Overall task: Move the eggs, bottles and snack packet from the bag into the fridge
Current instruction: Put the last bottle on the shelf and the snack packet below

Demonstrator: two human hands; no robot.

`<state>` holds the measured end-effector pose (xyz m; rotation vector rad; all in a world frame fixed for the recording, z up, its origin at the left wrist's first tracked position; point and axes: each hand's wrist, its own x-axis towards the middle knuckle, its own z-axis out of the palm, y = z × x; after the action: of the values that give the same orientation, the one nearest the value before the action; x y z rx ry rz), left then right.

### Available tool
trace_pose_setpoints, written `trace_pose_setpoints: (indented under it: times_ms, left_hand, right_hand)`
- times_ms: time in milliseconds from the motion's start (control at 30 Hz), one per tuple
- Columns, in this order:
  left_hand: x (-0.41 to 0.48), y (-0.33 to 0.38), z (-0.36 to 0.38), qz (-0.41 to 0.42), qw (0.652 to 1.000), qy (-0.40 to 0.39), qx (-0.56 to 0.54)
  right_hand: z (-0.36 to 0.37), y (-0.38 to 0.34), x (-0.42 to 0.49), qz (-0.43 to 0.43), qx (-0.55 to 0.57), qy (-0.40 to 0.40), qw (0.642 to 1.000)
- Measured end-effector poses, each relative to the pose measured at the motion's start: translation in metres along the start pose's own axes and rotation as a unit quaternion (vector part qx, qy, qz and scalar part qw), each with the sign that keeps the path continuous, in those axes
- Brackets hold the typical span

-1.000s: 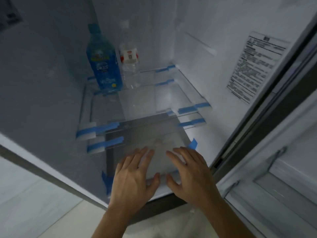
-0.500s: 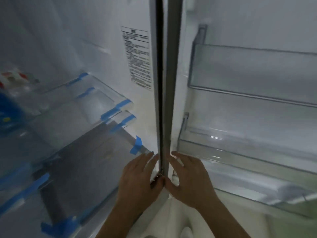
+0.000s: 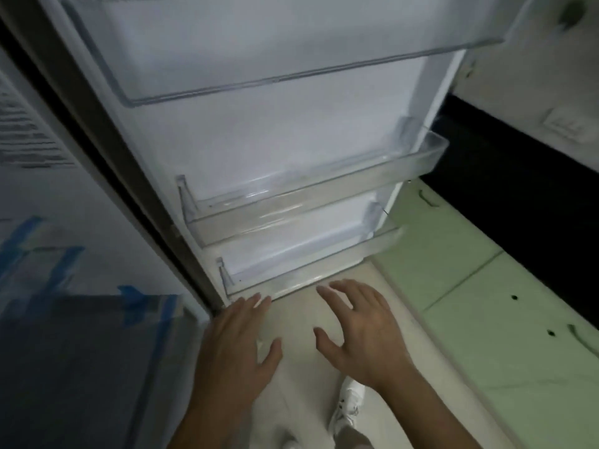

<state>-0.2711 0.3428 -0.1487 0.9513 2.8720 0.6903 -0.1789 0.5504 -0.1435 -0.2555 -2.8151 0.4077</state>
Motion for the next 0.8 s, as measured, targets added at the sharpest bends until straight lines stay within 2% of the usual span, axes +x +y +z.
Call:
trace_pose_setpoints:
  times_ms: [200, 400, 700, 800]
  left_hand:
    - [0.010, 0.067, 0.016, 0.134, 0.989, -0.063, 0.005]
    - [-0.008, 0.148, 0.047, 0.266, 0.958, -0.107, -0.010]
    - [-0.096, 0.273, 0.103, 0.440, 0.884, -0.158, -0.025]
    - [-0.151, 0.317, 0.113, 0.478, 0.859, -0.179, -0.040]
  right_hand:
    - [-0.038, 0.024, -0.081, 0.141, -0.055, 0.024, 0.988]
    - [-0.076, 0.050, -0.174, 0.278, -0.093, 0.077, 0.953]
    - [-0.125, 0.051, -0.348, 0.425, -0.135, 0.144, 0.883]
    - [-0.144, 0.041, -0.422, 0.487, -0.143, 0.169, 0.845]
